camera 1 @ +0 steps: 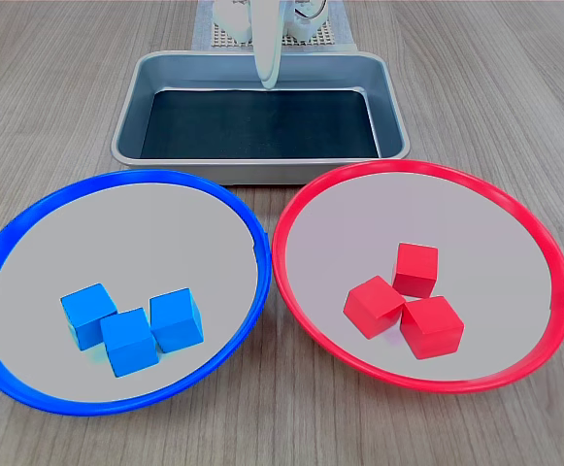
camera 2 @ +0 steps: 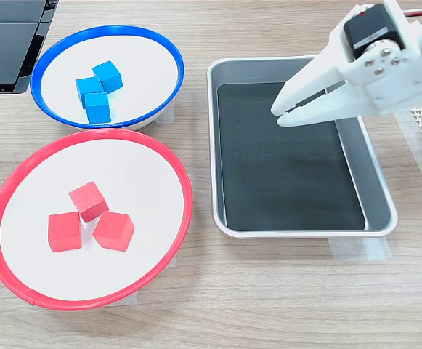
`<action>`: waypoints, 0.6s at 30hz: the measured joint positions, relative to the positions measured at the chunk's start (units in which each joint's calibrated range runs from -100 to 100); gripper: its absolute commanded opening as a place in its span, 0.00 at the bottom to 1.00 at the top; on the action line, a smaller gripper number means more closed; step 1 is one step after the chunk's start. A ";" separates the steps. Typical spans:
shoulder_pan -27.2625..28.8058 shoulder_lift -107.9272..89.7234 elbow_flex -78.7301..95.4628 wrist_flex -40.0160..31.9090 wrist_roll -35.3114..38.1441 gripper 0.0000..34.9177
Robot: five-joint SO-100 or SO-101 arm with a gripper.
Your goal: Relocate any red block in the blue dish to the red dish, correcting any misplacement.
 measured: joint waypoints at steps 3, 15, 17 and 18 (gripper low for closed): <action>0.00 -1.11 1.00 0.00 0.00 0.01; 0.00 -1.45 1.36 0.00 -0.39 0.01; 0.00 -1.45 1.36 0.00 -0.39 0.01; 0.00 -1.45 1.36 0.00 -0.39 0.01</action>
